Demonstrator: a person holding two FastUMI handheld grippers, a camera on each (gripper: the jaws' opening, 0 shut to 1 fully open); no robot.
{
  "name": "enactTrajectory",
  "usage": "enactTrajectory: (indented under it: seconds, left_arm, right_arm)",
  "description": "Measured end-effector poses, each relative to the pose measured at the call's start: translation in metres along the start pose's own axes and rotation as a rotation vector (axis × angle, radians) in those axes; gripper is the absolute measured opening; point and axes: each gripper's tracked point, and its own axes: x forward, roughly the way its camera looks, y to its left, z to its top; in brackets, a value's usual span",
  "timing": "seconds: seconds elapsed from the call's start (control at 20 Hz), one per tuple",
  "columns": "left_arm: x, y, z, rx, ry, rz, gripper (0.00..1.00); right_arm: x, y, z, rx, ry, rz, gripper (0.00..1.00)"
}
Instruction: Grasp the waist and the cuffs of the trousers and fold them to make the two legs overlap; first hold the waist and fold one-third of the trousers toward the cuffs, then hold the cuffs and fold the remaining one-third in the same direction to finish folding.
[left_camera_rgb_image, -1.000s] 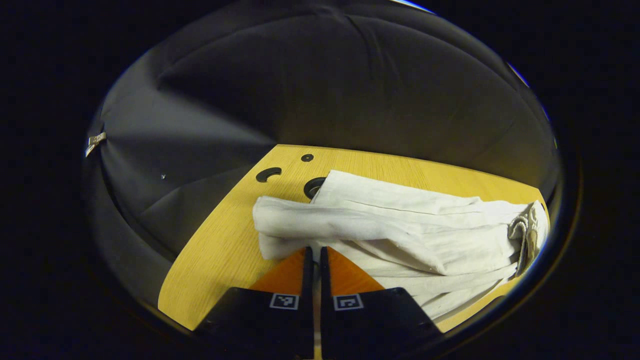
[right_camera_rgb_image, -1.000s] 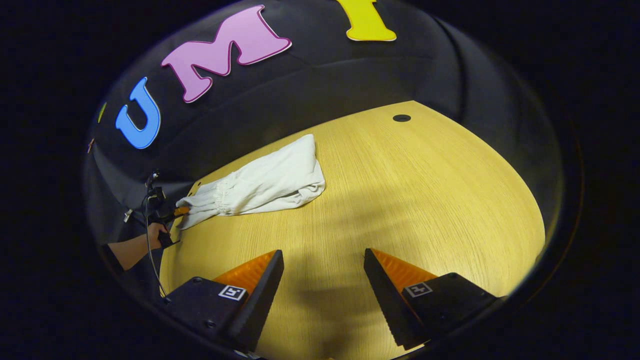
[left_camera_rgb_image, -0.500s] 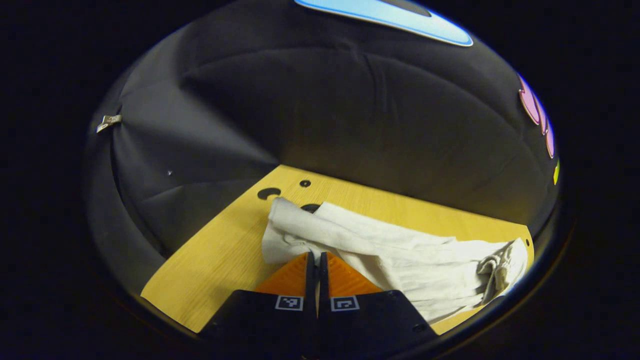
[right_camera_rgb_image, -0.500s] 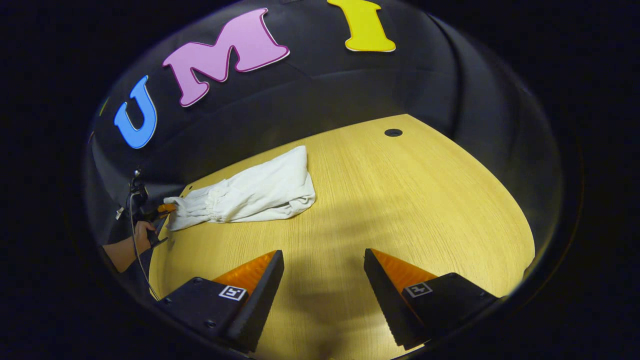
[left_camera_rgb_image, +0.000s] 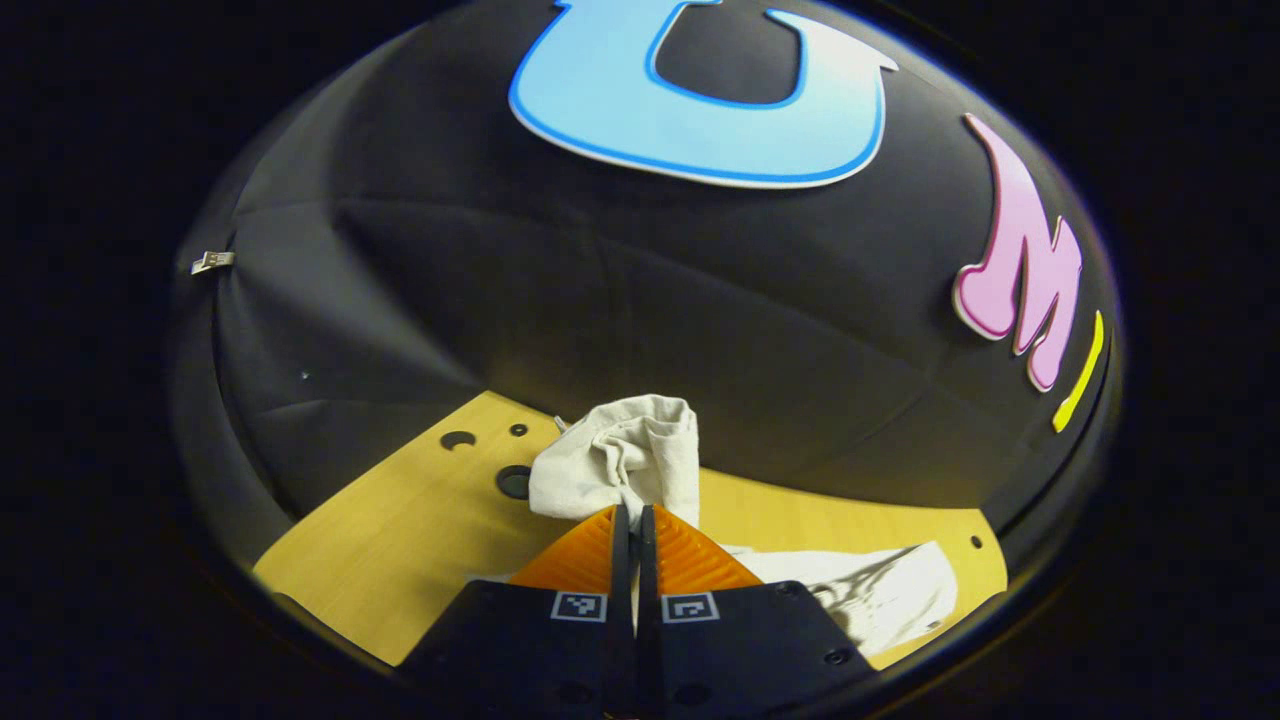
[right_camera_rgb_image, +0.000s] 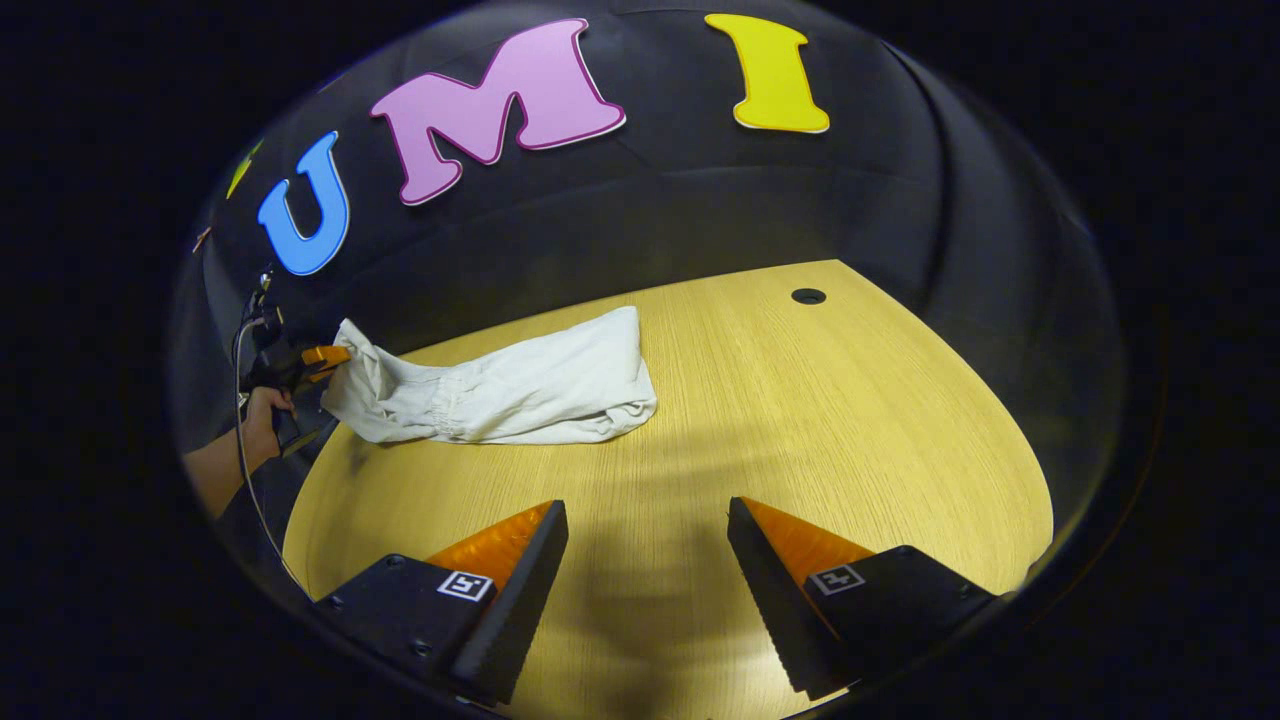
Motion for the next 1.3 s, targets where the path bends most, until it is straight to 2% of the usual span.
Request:
enactTrajectory:
  seconds: [0.45, 0.6, 0.75, 1.0, 1.25, 1.3]
  left_arm:
    - [-0.032, -0.154, 0.007, -0.006, -0.001, -0.202, 0.06]
    - [-0.039, -0.215, -0.006, -0.018, 0.024, -0.28, 0.05]
    - [-0.045, -0.278, -0.032, -0.076, 0.085, -0.37, 0.05]
    - [-0.041, -0.346, -0.093, -0.012, 0.186, -0.427, 0.06]
    - [-0.029, -0.369, -0.147, 0.111, 0.245, -0.401, 0.07]
    - [-0.03, -0.372, -0.153, 0.138, 0.254, -0.414, 0.02]
  right_arm:
    - [-0.019, -0.023, 0.022, 0.036, -0.087, -0.04, 0.98]
    - [-0.024, -0.032, 0.019, 0.066, -0.096, -0.055, 0.98]
    - [-0.03, -0.042, 0.017, 0.105, -0.108, -0.069, 0.98]
    - [-0.044, -0.056, 0.014, 0.143, -0.131, -0.099, 0.98]
    - [-0.061, -0.069, 0.009, 0.142, -0.145, -0.126, 0.98]
    - [-0.063, -0.069, 0.01, 0.147, -0.151, -0.129, 0.98]
